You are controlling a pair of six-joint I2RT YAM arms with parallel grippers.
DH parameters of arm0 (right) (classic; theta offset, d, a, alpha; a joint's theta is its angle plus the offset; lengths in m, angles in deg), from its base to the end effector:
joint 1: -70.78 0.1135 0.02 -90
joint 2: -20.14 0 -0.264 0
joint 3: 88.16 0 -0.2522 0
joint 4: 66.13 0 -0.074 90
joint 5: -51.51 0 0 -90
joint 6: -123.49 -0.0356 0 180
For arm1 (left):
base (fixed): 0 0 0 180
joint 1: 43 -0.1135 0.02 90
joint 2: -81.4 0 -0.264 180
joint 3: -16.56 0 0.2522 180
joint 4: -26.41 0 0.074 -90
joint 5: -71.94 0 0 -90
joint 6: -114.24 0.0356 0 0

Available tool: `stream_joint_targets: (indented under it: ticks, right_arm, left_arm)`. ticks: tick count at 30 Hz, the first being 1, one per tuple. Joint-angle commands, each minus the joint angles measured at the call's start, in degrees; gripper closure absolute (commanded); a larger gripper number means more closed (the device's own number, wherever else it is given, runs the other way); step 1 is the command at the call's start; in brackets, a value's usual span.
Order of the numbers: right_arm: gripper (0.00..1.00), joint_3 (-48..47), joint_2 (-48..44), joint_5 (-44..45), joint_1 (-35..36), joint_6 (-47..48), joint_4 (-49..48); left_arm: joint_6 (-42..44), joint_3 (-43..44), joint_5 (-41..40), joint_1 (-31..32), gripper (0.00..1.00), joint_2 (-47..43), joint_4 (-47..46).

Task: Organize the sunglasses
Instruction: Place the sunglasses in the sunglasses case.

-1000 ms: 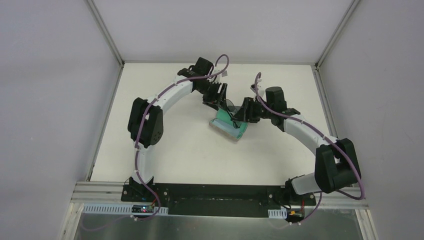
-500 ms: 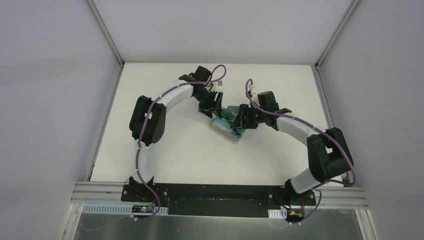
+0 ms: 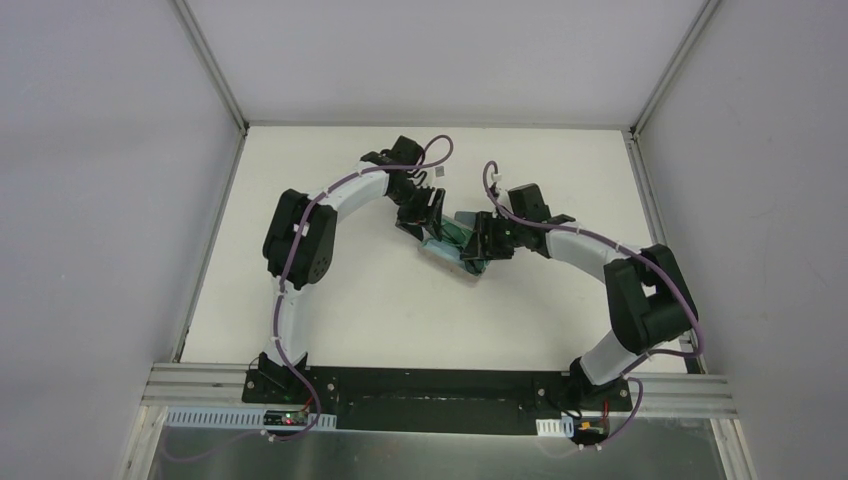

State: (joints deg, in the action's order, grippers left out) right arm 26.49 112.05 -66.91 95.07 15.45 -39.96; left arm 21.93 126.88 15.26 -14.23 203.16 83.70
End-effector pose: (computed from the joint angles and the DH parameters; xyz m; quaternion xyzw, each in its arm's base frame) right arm 0.2830 0.1463 0.1808 -0.1284 0.9129 0.3288 0.2049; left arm 0.3796 -0.2307 0.1913 0.2670 0.9045 -0.3188 0.0949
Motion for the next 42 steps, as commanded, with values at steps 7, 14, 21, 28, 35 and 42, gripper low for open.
stream_joint_targets:
  ticks: [7,14,21,28,35,42]
  right_arm:
    - [0.83,-3.6,1.8,-0.4,1.0,3.2,1.2]
    - [0.84,-5.4,2.6,-0.9,1.1,5.2,3.5]
    - [0.85,-5.0,2.4,-1.4,1.1,5.7,3.7]
    - [0.85,-3.9,2.2,-2.5,1.8,6.5,3.7]
    - [0.84,-3.4,2.1,-1.7,2.9,8.1,4.2]
    - [0.78,-2.7,2.0,-0.1,4.2,9.9,5.1]
  left_arm:
    - [1.8,0.9,-5.5,-0.2,0.41,0.3,1.1]
    - [3.9,-0.6,-5.8,-1.5,0.39,-1.8,2.3]
    - [5.3,0.2,-6.9,-3.6,0.38,-2.9,3.3]
    - [6.1,-0.6,-10.4,-4.4,0.38,-4.6,3.7]
    - [5.3,-0.6,-12.4,-4.6,0.39,-5.7,2.6]
    - [5.3,0.4,-13.6,-5.4,0.39,-6.6,2.2]
